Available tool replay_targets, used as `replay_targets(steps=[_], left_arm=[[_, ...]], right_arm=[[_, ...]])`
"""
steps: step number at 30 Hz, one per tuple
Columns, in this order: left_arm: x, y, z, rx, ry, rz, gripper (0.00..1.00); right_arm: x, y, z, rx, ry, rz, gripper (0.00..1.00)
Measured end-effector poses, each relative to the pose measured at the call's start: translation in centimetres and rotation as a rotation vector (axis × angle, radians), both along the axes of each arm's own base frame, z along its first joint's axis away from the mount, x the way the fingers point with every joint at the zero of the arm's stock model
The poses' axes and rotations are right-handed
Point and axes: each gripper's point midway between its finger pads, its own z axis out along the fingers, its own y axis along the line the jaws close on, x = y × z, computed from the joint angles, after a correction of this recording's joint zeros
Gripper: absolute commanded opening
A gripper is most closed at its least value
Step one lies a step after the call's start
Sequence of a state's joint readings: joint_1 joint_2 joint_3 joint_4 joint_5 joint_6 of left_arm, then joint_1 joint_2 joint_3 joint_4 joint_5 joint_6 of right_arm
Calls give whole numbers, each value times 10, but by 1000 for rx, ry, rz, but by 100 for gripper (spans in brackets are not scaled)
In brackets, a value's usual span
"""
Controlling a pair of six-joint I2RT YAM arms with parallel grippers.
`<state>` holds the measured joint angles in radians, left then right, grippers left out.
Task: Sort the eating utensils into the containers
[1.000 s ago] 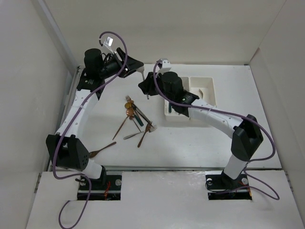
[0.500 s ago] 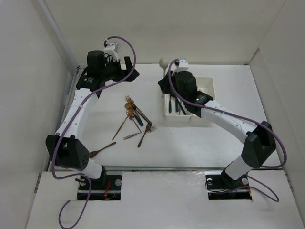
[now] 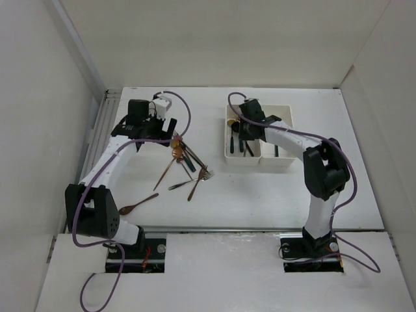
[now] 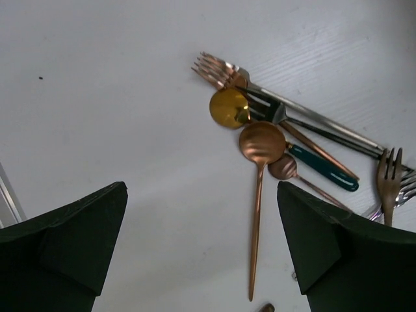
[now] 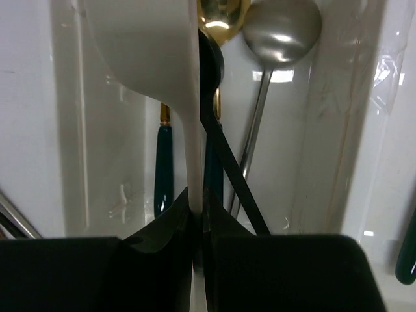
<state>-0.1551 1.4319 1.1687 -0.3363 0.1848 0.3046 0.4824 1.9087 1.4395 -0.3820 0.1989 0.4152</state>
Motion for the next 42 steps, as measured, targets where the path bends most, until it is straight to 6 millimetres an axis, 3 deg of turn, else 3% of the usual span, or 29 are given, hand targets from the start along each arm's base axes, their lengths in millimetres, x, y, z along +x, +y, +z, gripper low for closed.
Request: replay_targets(steps=[1, 2, 4, 5, 8, 12, 14, 18, 21, 25, 29, 35, 40, 42], left_arm=[[-2, 1, -6, 17, 9, -4, 100], [-5, 2, -11, 36, 20, -6, 100], [-10, 8, -22, 73, 40, 6, 100], [-11, 12, -24, 85, 41, 16, 100], [-11, 28, -18, 84, 14, 74, 100], [3, 45, 7, 22, -48, 238, 100], [13, 39, 4, 20, -20, 205, 100], [10, 29, -35, 40, 96, 121, 100], [-20, 21, -66, 100, 162, 61, 93], [-52, -4, -85, 167, 205, -64, 85], [-57, -13, -101, 197, 245, -106, 82], [-60, -5, -143, 258, 356, -68, 68], [-58, -7, -150, 267, 361, -55, 36], [-58, -11, -151, 263, 363, -57, 10]], right_arm=[[-3, -1, -3, -5, 15, 2, 5], [-5, -1, -4, -8, 23, 3, 22], [-6, -2, -3, -8, 32, -1, 44], [-6, -2, -2, -10, 36, -1, 60], [-8, -3, -1, -21, 44, 4, 72], [-11, -1, -1, -33, 51, 13, 73], [-10, 2, 5, -32, 43, 20, 73], [-4, 15, 24, -26, -5, 41, 73], [-10, 25, 38, -21, -33, 73, 73], [-18, 36, 57, -5, -80, 118, 73], [-24, 38, 65, 2, -94, 139, 73], [-29, 35, 58, -17, -84, 152, 73], [-34, 31, 60, -21, -88, 151, 73], [-35, 29, 64, -20, -97, 151, 73]])
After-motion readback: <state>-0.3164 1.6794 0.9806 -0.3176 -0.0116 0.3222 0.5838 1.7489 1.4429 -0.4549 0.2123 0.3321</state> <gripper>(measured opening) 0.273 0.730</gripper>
